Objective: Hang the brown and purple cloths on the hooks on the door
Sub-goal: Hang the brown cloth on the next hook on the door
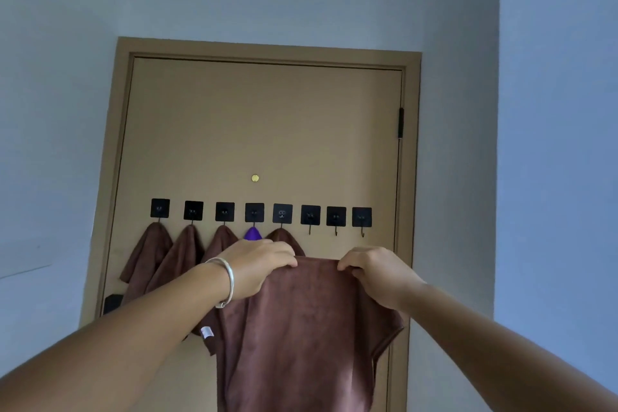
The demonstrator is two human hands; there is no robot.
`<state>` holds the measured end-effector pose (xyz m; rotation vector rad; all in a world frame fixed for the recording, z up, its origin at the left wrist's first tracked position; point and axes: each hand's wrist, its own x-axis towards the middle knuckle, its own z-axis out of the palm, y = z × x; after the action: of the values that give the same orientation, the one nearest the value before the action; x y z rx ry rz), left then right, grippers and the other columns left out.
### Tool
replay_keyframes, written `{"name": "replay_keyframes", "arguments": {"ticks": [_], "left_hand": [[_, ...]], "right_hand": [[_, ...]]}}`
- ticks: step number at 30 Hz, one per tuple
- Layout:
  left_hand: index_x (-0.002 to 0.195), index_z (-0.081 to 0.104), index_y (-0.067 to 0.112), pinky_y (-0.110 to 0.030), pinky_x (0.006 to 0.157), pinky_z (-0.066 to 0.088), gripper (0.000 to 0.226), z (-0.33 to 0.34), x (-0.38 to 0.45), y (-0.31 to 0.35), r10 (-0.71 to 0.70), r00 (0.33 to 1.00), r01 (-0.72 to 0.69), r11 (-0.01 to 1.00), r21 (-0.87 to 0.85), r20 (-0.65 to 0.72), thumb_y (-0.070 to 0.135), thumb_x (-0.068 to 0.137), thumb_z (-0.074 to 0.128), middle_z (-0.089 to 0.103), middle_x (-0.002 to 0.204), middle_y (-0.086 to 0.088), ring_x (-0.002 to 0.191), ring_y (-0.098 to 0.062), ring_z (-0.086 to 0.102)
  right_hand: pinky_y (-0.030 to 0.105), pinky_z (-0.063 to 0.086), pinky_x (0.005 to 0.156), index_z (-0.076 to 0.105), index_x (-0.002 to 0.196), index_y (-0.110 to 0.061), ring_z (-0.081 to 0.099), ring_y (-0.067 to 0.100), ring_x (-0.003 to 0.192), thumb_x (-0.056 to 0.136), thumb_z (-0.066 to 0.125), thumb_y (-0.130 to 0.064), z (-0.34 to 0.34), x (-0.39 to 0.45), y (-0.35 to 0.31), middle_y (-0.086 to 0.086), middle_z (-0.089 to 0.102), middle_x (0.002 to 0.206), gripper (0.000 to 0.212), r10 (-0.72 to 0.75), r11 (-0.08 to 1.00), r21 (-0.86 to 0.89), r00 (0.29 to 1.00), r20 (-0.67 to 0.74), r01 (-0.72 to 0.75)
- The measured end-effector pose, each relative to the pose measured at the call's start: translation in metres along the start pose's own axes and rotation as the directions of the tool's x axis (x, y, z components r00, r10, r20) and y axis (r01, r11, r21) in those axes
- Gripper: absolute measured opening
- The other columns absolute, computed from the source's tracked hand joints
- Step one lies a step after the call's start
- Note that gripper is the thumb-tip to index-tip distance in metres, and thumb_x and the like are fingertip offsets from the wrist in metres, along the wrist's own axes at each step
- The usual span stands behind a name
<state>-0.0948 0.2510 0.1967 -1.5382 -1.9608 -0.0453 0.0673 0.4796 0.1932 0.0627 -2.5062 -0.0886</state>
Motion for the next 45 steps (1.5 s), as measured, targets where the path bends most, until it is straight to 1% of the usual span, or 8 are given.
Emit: {"name": "replay_keyframes", "arguments": {"ticks": [7,16,21,27,30,37,41,45], "left_hand": [[0.134,0.045,0.033,-0.018,0.074,0.028,0.061,0.060,0.050,-0.062,-0.064,0.998,0.065,0.998,0.011,-0.022,-0.005,0.086,0.043,0.040,0.137,0.018,0.115,-0.008,0.043],[0.134,0.047,0.030,-0.037,0.091,0.045,0.060,0.117,0.141,-0.124,-0.140,0.989,0.141,0.990,0.020,-0.048,-0.004,0.085,0.044,0.045,0.133,0.013,0.119,-0.013,0.047],[0.136,0.046,0.029,-0.035,0.092,0.044,0.060,0.150,0.190,-0.157,-0.132,0.991,0.131,0.991,0.030,0.009,-0.003,0.085,0.045,0.043,0.137,0.013,0.121,-0.014,0.048],[0.136,0.045,0.030,-0.038,0.091,0.045,0.061,0.188,0.224,-0.181,-0.150,0.987,0.149,0.989,0.010,0.056,-0.003,0.085,0.043,0.041,0.135,0.014,0.118,-0.015,0.049],[0.135,0.045,0.030,-0.039,0.086,0.047,0.059,0.204,0.230,-0.186,-0.175,0.983,0.174,0.984,0.021,0.056,-0.002,0.085,0.043,0.041,0.135,0.012,0.114,-0.016,0.051],[0.131,0.048,0.028,-0.039,0.078,0.047,0.055,0.227,0.236,-0.188,-0.196,0.980,0.196,0.980,0.022,0.020,0.000,0.085,0.043,0.042,0.124,0.006,0.106,-0.019,0.051],[0.123,0.053,0.025,-0.034,0.071,0.037,0.047,0.233,0.237,-0.181,-0.153,0.988,0.150,0.981,0.123,0.014,0.001,0.083,0.045,0.045,0.119,0.003,0.102,-0.022,0.052],[0.111,0.058,0.021,-0.037,0.079,0.039,0.035,0.236,0.236,-0.176,-0.084,0.996,0.078,0.984,0.163,0.031,0.004,0.084,0.045,0.048,0.112,-0.001,0.101,-0.026,0.051]], "right_hand": [[0.017,0.041,0.092,0.067,0.115,-0.027,0.058,0.010,0.109,0.094,0.043,-0.004,0.052,0.076,0.036,-0.010,0.063,0.121,0.039,0.059,0.997,-0.037,0.996,-0.062,-0.061],[0.036,0.049,0.089,0.067,0.114,-0.023,0.057,0.018,0.108,0.092,0.040,-0.003,0.109,0.163,0.112,-0.005,0.061,0.119,0.040,0.090,0.995,-0.022,0.985,-0.149,-0.094],[0.037,0.049,0.087,0.066,0.116,-0.023,0.057,0.018,0.107,0.093,0.041,-0.004,0.136,0.207,0.159,-0.004,0.061,0.118,0.040,0.081,0.995,-0.048,0.985,-0.154,-0.090],[0.035,0.049,0.079,0.065,0.118,-0.026,0.055,0.020,0.105,0.093,0.042,-0.007,0.165,0.241,0.189,-0.002,0.061,0.113,0.039,0.049,0.986,-0.147,0.984,-0.172,-0.075],[0.030,0.039,0.072,0.064,0.119,-0.026,0.053,0.022,0.102,0.091,0.045,-0.007,0.178,0.250,0.194,-0.001,0.060,0.111,0.039,0.014,0.962,-0.266,0.985,-0.169,-0.059],[0.034,0.035,0.083,0.058,0.122,-0.022,0.052,0.023,0.100,0.091,0.044,-0.010,0.213,0.249,0.192,0.000,0.060,0.113,0.036,0.012,0.888,-0.453,0.988,-0.152,-0.081],[0.035,0.038,0.082,0.064,0.109,-0.020,0.054,0.023,0.094,0.090,0.050,-0.015,0.226,0.246,0.179,0.000,0.063,0.103,0.025,0.074,0.854,-0.503,0.988,-0.133,-0.132],[0.033,0.050,0.063,0.072,0.077,-0.020,0.061,0.021,0.070,0.064,0.081,-0.020,0.234,0.244,0.167,-0.001,0.067,0.073,0.015,0.046,0.834,-0.535,0.983,-0.178,-0.136]]}}
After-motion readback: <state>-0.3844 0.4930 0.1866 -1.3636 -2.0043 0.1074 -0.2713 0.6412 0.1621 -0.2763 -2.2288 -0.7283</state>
